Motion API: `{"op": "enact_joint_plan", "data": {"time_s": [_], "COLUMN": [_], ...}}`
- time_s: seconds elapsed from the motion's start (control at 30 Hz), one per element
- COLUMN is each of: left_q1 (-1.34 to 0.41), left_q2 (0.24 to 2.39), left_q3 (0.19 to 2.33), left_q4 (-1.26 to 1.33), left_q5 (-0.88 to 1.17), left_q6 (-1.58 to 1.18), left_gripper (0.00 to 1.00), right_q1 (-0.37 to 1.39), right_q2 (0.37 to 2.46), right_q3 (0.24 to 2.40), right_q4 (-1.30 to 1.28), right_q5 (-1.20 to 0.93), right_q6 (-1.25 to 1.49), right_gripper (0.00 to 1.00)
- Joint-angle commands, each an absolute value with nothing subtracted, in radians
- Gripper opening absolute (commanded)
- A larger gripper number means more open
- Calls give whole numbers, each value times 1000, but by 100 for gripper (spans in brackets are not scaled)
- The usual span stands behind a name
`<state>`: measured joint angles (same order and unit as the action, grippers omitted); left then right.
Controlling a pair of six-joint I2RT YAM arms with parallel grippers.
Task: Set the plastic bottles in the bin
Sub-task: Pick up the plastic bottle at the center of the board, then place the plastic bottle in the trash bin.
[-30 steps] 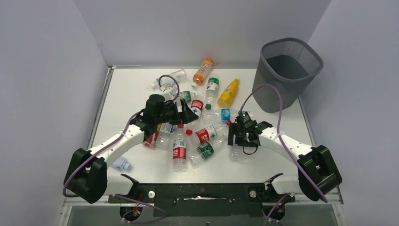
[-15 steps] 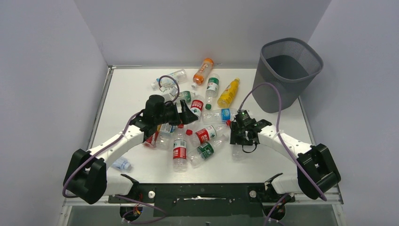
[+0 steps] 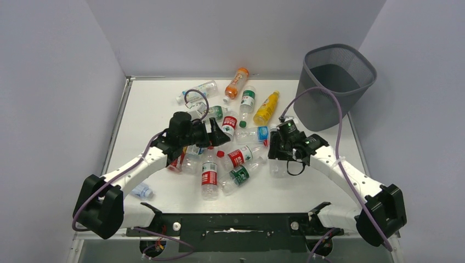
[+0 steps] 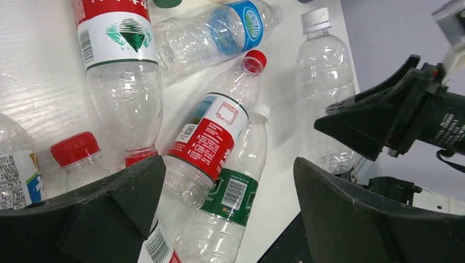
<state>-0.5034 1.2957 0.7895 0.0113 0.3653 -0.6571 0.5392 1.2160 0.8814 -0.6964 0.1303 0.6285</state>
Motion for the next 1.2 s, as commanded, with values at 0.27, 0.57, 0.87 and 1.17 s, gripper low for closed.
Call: {"op": "enact_joint_plan", "data": {"time_s": [0.27, 0.57, 0.87, 1.17], "left_q1": [-509, -517, -521, -590], "left_q2": [1310, 1331, 1337, 1395], "left_q3": [785, 788, 783, 815], "left_q4": [98, 109, 94, 74], "left_q5": [385, 389, 398, 403], "left_q6": [-652, -657, -649, -621], "left_gripper": [88, 88, 88, 88], "right_q1": [552, 503, 291, 27], "right_q2": [1138, 1268, 1420, 1488], "right_q3": [1206, 1578, 1859, 1997], "right_q4": [-806, -861, -846, -804], "right_q5": [163, 217, 113, -88], "right_q6": [523, 409, 328, 344], "right_gripper": [30, 31, 31, 31]}}
